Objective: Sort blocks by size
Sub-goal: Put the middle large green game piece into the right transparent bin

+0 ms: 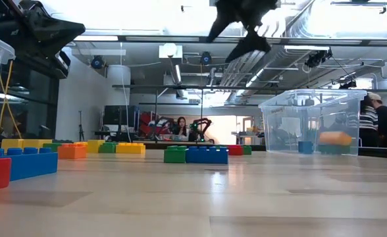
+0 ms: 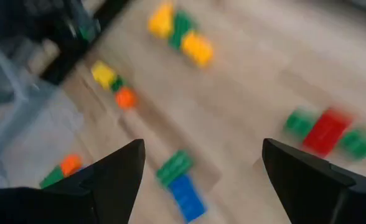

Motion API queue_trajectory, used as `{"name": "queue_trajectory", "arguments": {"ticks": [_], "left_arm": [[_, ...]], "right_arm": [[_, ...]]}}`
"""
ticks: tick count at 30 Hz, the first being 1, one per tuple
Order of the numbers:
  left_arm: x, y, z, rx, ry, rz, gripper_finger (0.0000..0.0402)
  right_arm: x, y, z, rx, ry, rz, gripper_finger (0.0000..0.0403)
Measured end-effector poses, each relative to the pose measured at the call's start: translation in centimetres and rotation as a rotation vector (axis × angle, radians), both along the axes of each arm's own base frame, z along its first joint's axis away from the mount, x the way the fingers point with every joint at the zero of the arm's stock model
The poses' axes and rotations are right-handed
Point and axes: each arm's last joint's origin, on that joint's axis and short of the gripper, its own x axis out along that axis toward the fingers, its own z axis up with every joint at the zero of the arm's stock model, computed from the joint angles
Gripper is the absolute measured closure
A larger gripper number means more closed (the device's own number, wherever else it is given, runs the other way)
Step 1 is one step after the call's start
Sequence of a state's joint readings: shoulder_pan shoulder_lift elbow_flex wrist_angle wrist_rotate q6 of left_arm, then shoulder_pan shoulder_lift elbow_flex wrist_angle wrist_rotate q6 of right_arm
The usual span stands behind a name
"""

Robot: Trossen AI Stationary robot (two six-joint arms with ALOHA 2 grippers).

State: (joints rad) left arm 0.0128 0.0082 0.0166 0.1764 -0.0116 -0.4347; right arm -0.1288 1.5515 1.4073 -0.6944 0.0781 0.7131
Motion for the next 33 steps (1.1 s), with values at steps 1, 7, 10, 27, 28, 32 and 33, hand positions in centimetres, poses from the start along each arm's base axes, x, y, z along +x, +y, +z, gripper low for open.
{"name": "queue_trajectory", "arguments": {"ticks": [1,7,10,27,28,32,33], "left_arm": [[0.0,0.0,0.0,0.000,0.000,0.000,0.0401],[0.0,0.0,0.0,0.000,0.000,0.000,0.0401],[0.0,0.0,0.0,0.000,0.000,0.000,0.0402],[0.0,0.0,0.0,0.000,0.000,0.000,0.0401],[0.0,0.0,0.0,0.000,0.000,0.000,0.0401],[0.0,0.0,0.0,0.000,0.000,0.000,0.0402],[0.0,0.0,0.0,0.000,0.000,0.000,0.0402]], "right_arm": [[0.9,1.0,-1.1,0.030,0.023,0.002,0.0083],[6.4,6.6,-8.4,0.199,0.066,-0.051,0.0083],[8.1,7.5,-11.7,0.264,0.099,-0.159,0.0083],[14.6,6.0,-15.0,0.169,0.395,-0.355,0.0082],[14.9,6.1,-15.4,0.180,0.399,-0.354,0.0082],[15.3,6.3,-17.2,0.218,0.450,-0.361,0.0082],[15.4,6.4,-17.1,0.227,0.444,-0.363,0.0082]]}}
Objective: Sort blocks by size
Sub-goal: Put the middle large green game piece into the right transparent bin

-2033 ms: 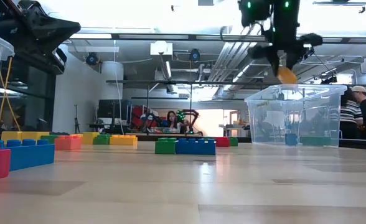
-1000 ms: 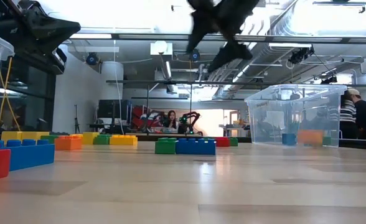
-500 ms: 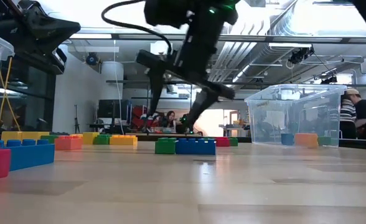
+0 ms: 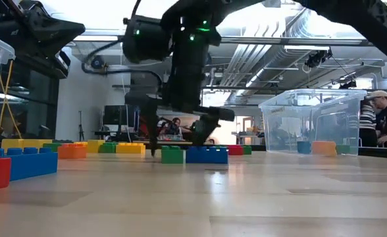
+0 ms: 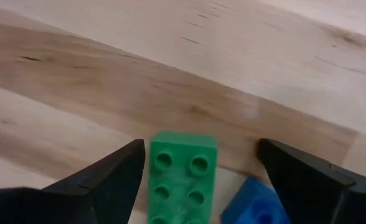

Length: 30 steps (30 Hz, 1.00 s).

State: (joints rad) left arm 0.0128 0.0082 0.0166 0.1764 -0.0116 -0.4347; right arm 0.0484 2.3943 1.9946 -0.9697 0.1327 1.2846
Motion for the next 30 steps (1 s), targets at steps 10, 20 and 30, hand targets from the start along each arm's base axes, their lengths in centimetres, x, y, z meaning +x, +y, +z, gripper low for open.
{"name": "queue_trajectory", "arguments": {"ticks": [10,20,30], "left_arm": [[0.0,0.0,0.0,0.000,0.000,0.000,0.0402],[0.0,0.0,0.0,0.000,0.000,0.000,0.0401],[0.0,0.0,0.0,0.000,0.000,0.000,0.0401]], "right_arm": [[-0.2,0.4,-0.2,0.025,0.032,0.021,0.0123],[-0.3,0.7,-0.3,-0.032,0.052,0.104,0.0266],[-3.0,-4.6,10.4,-0.358,0.112,0.272,0.0266]]}}
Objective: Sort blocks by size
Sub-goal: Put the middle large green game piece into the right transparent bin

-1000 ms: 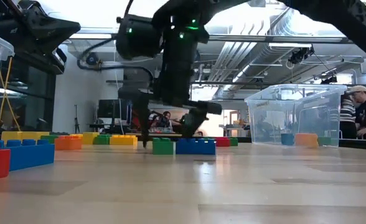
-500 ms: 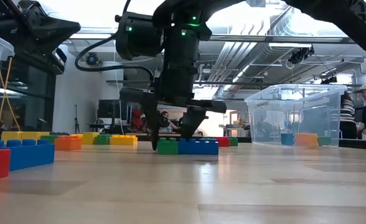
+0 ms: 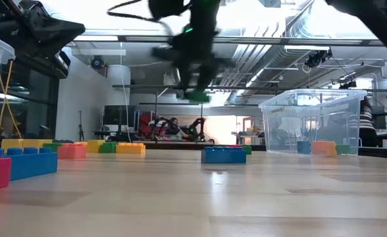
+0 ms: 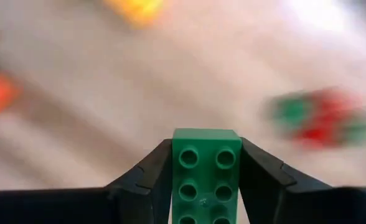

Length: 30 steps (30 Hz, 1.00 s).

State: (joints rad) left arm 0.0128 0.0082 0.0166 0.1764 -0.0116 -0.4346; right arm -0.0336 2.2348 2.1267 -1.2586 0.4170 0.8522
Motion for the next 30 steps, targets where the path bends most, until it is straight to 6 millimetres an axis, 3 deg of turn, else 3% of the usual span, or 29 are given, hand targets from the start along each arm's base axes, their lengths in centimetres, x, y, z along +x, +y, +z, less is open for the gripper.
{"name": "queue_trajectory", "arguments": {"ticks": [5,7,10,13,18,21,24,30], "left_arm": [[0.0,0.0,0.0,0.000,0.000,0.000,0.0401],[0.0,0.0,0.0,0.000,-0.001,0.000,0.0402],[0.0,0.0,0.0,0.000,0.002,0.000,0.0402],[0.0,0.0,0.0,0.000,0.000,0.000,0.0402],[0.0,0.0,0.0,0.000,0.000,0.000,0.0402],[0.0,0.0,0.0,0.000,0.000,0.000,0.0401],[0.0,0.0,0.0,0.000,0.000,0.000,0.0401],[0.0,0.0,0.0,0.000,0.000,0.000,0.0402]], "right_arm": [[-5.6,-3.4,4.9,-0.206,0.216,-0.089,0.0266],[-7.7,-4.6,6.1,-0.237,0.222,-0.122,0.0266],[-11.6,-6.2,6.5,-0.226,0.232,-0.218,0.0266],[-16.7,-7.0,6.2,-0.223,0.256,-0.349,0.0266],[-24.1,-7.3,4.9,-0.167,0.121,-0.580,0.0266],[-26.3,-6.8,3.9,-0.113,-0.004,-0.615,0.0266],[-27.3,-6.4,3.0,-0.113,-0.101,-0.624,0.0255],[-27.7,-6.1,3.3,-0.105,-0.149,-0.596,0.0135]]}}
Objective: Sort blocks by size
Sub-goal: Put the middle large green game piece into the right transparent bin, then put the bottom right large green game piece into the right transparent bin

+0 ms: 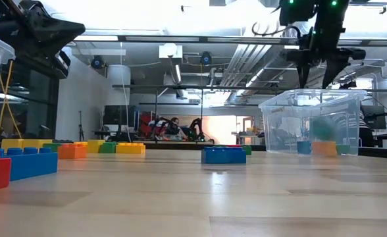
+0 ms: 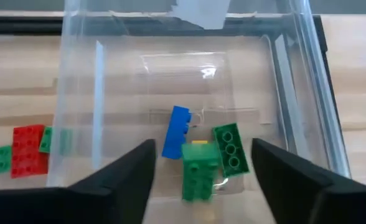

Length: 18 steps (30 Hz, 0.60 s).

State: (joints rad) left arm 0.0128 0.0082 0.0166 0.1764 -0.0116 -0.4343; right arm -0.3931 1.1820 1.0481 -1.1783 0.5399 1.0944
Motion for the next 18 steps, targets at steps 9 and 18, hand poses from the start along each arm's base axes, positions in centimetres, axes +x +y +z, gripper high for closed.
{"name": "queue_trajectory", "arguments": {"ticks": [9,18], "left_arm": [[0.0,0.0,0.0,0.000,0.000,0.000,0.0402],[0.0,0.0,0.0,0.000,0.000,0.000,0.0401]], "right_arm": [[1.6,2.4,5.6,0.098,-0.137,0.389,0.0089],[0.3,13.8,-1.3,0.723,0.110,0.375,0.0087]]}}
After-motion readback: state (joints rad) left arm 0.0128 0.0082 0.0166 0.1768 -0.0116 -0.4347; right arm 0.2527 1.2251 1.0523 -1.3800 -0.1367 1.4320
